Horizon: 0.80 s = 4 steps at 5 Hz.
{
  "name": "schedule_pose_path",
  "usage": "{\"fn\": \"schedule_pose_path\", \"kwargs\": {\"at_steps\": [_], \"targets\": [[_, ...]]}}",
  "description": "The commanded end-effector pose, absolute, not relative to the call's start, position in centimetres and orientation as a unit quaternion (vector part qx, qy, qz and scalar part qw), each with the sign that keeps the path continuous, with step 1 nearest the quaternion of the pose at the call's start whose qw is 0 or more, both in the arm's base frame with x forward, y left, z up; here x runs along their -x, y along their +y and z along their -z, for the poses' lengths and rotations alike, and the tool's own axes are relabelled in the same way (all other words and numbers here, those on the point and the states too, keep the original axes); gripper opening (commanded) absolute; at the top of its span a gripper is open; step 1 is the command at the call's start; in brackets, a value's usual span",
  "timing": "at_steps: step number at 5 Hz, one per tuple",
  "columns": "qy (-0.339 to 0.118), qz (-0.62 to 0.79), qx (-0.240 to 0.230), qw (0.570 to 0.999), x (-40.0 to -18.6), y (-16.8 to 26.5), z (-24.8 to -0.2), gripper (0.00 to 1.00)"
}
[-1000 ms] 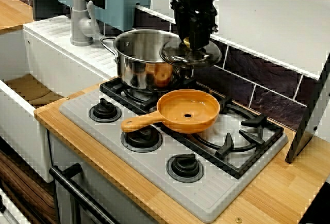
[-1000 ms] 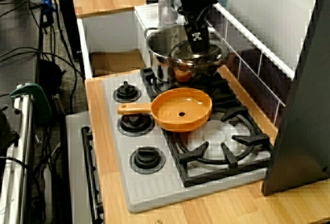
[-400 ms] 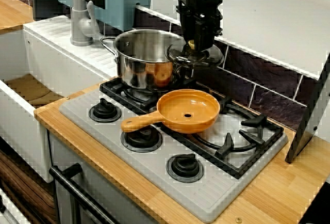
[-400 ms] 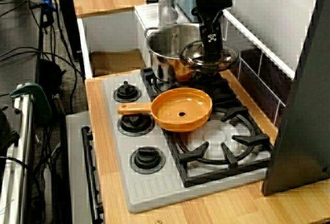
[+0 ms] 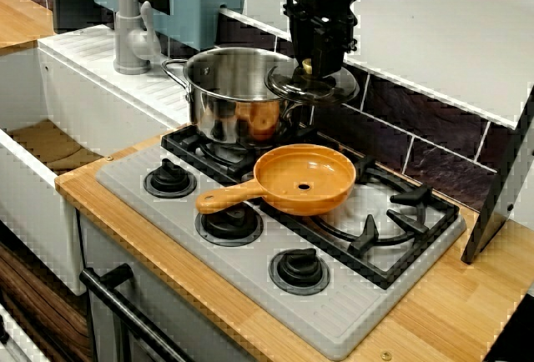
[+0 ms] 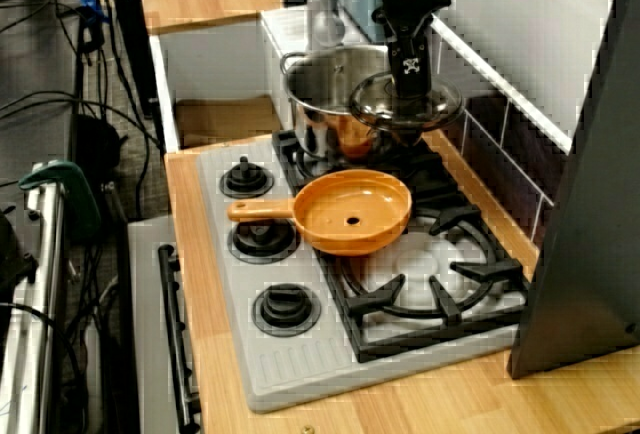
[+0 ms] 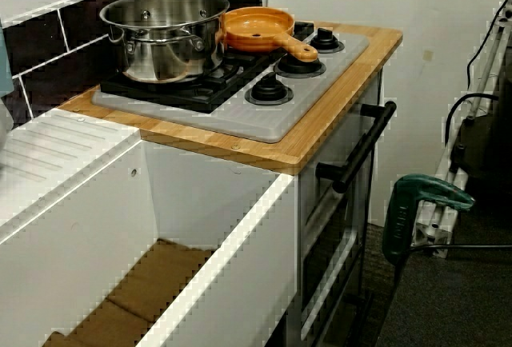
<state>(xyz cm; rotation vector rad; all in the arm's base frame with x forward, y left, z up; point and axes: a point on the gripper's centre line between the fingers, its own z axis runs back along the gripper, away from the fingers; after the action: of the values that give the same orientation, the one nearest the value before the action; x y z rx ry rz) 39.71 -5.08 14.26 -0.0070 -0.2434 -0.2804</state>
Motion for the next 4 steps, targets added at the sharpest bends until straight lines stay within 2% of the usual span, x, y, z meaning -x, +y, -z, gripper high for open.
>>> {"fn": "schedule_pose_path", "kwargs": {"at_steps": [1,4], "targets": [[-0.149,0.139,0.004,0.979,-39.62,-4.17,-16.29,0.00],[-0.145,0.134,0.002,0.980,-40.34,-3.73,-15.86,0.00]]}}
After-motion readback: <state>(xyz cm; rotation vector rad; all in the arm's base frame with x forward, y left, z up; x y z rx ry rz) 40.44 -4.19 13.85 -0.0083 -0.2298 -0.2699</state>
